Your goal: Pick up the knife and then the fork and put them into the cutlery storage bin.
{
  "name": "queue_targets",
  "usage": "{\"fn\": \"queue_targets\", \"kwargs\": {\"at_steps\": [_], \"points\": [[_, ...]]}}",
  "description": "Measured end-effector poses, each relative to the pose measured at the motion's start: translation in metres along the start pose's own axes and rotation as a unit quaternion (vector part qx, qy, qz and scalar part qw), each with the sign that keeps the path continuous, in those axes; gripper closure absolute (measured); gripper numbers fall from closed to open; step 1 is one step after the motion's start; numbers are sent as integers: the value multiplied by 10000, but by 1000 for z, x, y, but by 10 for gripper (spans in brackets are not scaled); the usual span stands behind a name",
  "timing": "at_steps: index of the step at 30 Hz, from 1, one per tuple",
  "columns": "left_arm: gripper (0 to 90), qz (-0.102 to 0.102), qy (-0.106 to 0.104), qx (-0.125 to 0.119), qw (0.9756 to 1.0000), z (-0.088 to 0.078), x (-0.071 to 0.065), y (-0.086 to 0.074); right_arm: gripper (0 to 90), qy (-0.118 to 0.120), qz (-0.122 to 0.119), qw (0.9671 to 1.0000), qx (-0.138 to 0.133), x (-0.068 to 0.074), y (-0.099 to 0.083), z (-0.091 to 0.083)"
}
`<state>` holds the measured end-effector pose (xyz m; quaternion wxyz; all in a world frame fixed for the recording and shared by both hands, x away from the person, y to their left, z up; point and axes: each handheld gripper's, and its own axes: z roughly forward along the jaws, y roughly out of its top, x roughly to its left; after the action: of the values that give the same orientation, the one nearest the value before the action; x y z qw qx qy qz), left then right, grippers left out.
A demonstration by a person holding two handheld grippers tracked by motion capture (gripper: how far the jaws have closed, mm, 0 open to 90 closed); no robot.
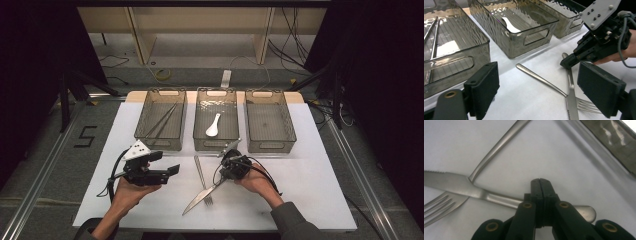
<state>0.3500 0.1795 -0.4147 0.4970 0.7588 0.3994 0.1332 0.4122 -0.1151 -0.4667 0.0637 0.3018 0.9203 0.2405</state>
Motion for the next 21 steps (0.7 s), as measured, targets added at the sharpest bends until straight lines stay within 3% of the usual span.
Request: {"fn": "queue_targets", "kwargs": {"at_steps": [9,12,21], "points": [[171,18,14,4,10000,1,-1,0,900,2,-88,9999,98,7,-8,-8],[171,47,14,33,10000,1,-1,0,900,-160,-70,9997,146,4,-7,-2],[172,35,6,13,10000,0,-1,0,900,-17,22,9997,223,2,-14,-9]]}}
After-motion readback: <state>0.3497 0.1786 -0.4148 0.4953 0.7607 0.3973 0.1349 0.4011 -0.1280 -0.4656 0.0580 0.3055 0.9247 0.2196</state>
